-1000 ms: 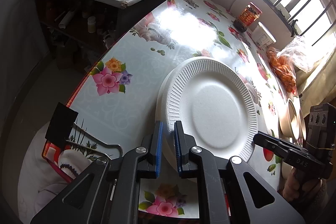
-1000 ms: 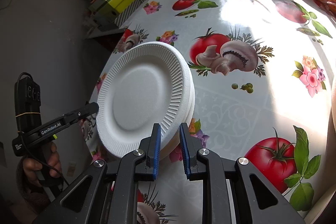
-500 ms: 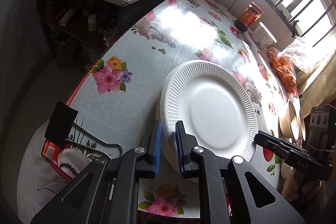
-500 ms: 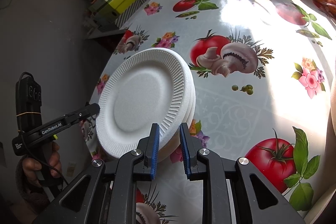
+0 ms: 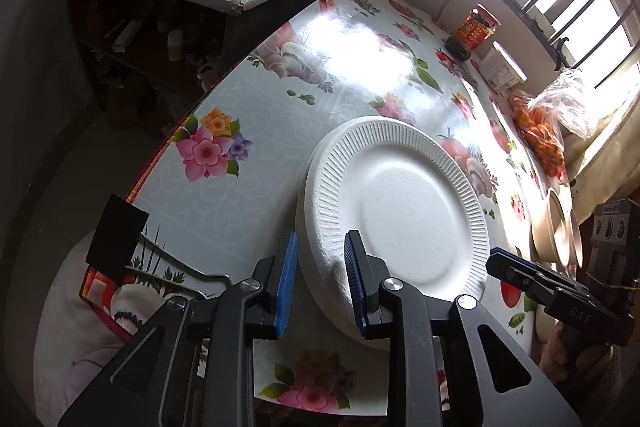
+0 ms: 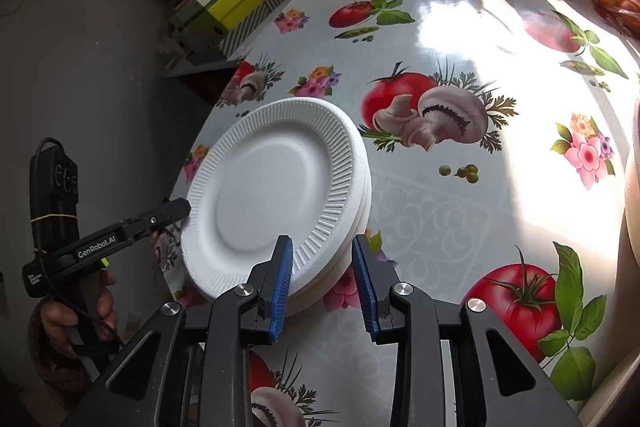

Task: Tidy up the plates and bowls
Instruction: 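Open the left gripper on the stacked plates while the right gripper opens and withdraws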

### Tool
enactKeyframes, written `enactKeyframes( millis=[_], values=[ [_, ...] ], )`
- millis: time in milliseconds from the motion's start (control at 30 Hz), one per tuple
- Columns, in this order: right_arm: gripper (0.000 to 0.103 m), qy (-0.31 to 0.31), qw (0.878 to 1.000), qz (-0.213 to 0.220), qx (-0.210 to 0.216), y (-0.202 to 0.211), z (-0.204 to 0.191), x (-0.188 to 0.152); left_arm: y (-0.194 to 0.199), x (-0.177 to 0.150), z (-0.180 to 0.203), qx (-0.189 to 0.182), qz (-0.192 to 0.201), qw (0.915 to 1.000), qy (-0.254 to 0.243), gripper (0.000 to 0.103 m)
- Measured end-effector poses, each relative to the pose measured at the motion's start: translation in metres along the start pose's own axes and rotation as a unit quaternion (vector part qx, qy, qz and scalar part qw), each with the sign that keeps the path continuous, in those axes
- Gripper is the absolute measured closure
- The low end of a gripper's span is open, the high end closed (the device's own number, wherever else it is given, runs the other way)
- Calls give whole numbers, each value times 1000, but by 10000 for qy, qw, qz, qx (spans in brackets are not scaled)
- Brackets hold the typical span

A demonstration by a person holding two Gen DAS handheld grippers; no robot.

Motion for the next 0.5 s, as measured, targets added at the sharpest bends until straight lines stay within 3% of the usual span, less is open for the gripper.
enactKeyframes(
  millis=[67,500],
  values=[
    [68,6,10000,29,4,1,0,0,2,0,0,13,19,10000,-24,68],
    [64,34,9992,398,64,26,-3,2,24,13,20,255,315,9985,-377,67]
  ],
)
Point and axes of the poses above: each gripper's, at about its wrist camera, not at the fingertips, and y roughly against the way its jaws point, z to its right, x to its top, the point moved 5 cm from there along -y, roughly the way its jaws point, and after that the axes turned 13 degrees about -y, right-handed, at the moved point
